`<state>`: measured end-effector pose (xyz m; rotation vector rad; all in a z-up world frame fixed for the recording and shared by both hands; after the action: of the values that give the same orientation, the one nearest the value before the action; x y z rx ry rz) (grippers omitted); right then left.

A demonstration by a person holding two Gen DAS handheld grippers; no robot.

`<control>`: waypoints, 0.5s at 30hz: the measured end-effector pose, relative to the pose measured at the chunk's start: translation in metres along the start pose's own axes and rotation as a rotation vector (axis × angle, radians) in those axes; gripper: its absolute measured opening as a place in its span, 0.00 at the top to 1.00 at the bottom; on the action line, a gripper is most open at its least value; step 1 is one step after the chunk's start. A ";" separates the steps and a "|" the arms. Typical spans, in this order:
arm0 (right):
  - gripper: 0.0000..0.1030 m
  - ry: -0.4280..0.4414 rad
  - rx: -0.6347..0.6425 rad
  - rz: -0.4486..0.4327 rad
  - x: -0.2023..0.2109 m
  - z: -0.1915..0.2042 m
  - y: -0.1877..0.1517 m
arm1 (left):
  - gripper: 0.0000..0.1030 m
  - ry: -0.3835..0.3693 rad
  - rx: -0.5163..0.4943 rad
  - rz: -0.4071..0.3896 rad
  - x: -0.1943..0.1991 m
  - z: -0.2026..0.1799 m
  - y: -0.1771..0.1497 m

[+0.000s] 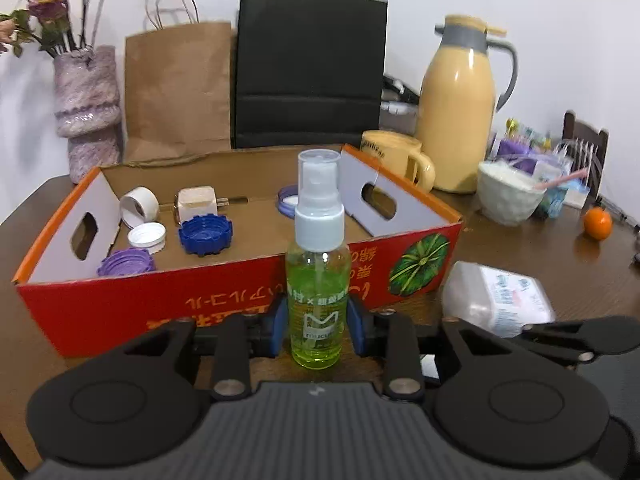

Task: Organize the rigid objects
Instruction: 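Grasp the green spray bottle with the left gripper while the right gripper grasps the small white bottle, then carry the spray bottle and small white bottle into the red box and release both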

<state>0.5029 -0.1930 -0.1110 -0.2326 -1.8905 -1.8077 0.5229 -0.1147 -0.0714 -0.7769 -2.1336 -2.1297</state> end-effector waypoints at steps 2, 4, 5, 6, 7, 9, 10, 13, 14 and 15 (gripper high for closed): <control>0.74 0.003 -0.002 -0.020 0.012 0.002 0.001 | 0.70 0.007 -0.008 -0.025 0.020 -0.001 0.002; 0.74 0.007 -0.011 -0.049 0.028 0.003 0.003 | 0.70 0.024 -0.010 -0.061 0.049 0.000 0.003; 0.74 0.008 -0.016 -0.063 0.037 0.003 0.005 | 0.70 0.030 0.000 -0.074 0.063 0.001 0.003; 0.74 0.009 -0.021 -0.078 0.047 0.003 0.006 | 0.70 0.035 0.011 -0.083 0.076 0.003 0.002; 0.74 0.011 -0.025 -0.089 0.056 0.004 0.006 | 0.70 0.036 0.019 -0.093 0.091 0.004 0.000; 0.74 0.024 -0.034 -0.119 0.075 0.008 0.007 | 0.70 0.062 0.043 -0.110 0.117 0.007 -0.004; 0.74 0.028 -0.039 -0.128 0.083 0.009 0.008 | 0.70 0.074 0.048 -0.117 0.128 0.009 -0.007; 0.74 0.046 -0.047 -0.163 0.108 0.018 0.008 | 0.70 0.121 0.060 -0.137 0.158 0.011 -0.014; 0.74 0.053 -0.051 -0.173 0.116 0.021 0.008 | 0.70 0.133 0.068 -0.142 0.167 0.012 -0.016; 0.74 0.058 -0.053 -0.178 0.123 0.023 0.008 | 0.70 0.140 0.078 -0.147 0.176 0.014 -0.017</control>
<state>0.3962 -0.1965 -0.0461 -0.0295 -1.8755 -1.9604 0.3670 -0.0441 -0.0250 -0.4639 -2.2477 -2.0814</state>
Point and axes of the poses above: each gripper's, at about its wrist camera, not at the fingertips, and x roughly against the way its jaws point, z to its left, y to its top, the point moved 8 cm from there along -x, roughly the way its jaws point, and after that the axes turned 8 degrees about -z, right-handed, at the moved point
